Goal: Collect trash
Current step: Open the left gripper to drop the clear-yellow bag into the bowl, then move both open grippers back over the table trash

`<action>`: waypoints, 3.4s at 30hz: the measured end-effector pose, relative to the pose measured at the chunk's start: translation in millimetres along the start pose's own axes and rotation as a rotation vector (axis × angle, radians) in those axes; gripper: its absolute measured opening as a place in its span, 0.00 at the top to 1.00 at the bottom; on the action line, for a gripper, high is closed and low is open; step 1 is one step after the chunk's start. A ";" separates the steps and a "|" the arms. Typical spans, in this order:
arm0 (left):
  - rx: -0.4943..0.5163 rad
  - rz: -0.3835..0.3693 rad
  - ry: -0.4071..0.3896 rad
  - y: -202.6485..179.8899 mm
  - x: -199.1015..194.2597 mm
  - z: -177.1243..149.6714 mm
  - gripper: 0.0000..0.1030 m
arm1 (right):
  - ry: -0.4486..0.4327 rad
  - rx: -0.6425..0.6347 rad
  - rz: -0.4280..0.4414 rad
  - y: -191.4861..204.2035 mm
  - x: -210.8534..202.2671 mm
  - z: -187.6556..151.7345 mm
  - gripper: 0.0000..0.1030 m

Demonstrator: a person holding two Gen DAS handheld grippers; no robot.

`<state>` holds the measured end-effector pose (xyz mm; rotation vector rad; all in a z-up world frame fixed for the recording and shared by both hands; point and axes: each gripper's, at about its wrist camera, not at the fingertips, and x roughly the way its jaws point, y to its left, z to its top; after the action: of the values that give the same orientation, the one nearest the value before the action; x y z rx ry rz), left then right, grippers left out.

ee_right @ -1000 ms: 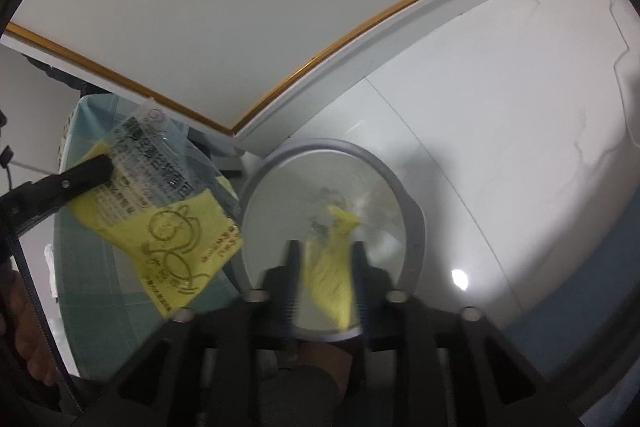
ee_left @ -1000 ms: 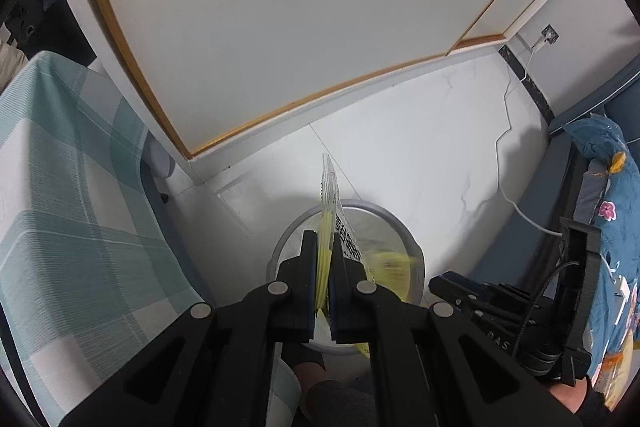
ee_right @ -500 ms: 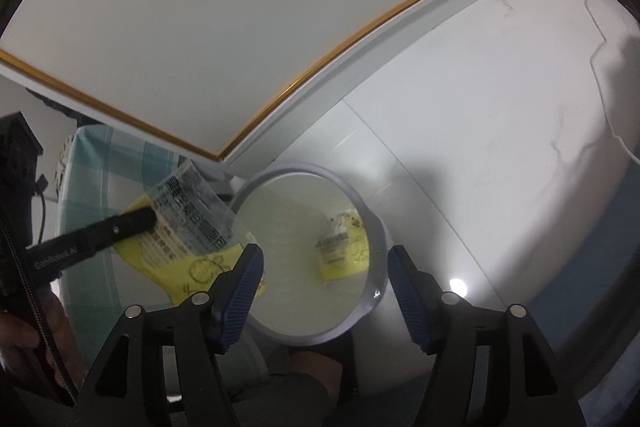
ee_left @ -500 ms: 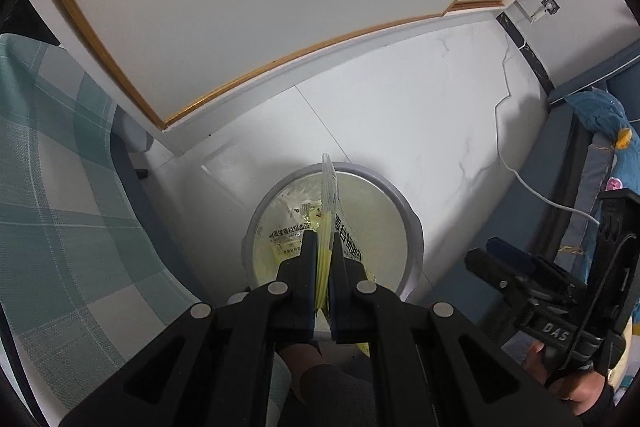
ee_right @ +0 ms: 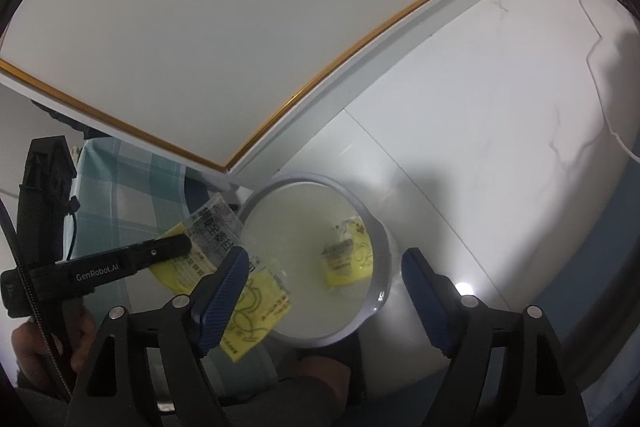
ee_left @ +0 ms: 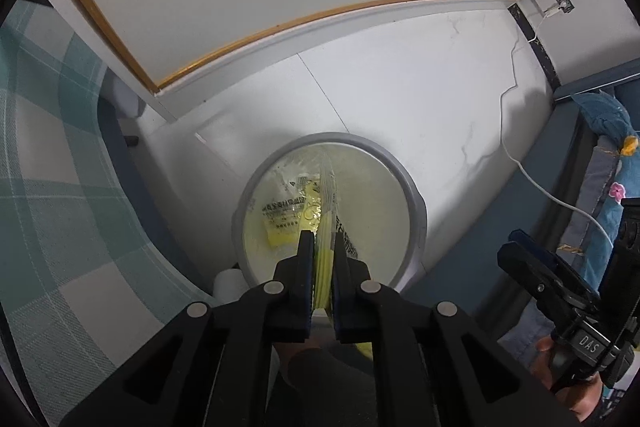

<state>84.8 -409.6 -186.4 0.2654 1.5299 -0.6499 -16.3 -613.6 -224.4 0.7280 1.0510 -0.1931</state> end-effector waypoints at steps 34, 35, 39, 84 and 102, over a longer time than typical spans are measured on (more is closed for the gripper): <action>-0.032 0.149 -0.490 28.2 -138.3 -59.8 0.33 | -0.193 -0.133 0.051 71.7 -95.5 -8.1 0.08; -0.047 0.156 -0.513 33.4 -146.6 -63.6 0.31 | -0.210 -0.145 0.066 79.6 -102.6 -8.4 0.08; -0.110 0.180 -0.608 55.4 -176.9 -82.0 0.25 | -0.268 -0.193 0.110 109.4 -124.9 -12.6 0.07; -0.656 0.233 -0.937 326.8 -295.8 -266.0 0.17 | -0.131 -1.036 0.306 509.2 -38.1 -156.3 0.00; -0.781 0.151 -0.865 373.7 -287.0 -272.7 0.17 | 0.166 -1.276 0.109 554.5 119.7 -191.3 0.00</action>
<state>84.3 105.3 -9.6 -0.4495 0.8088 0.0197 169.9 -52.7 -129.5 -0.3676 1.0471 0.6125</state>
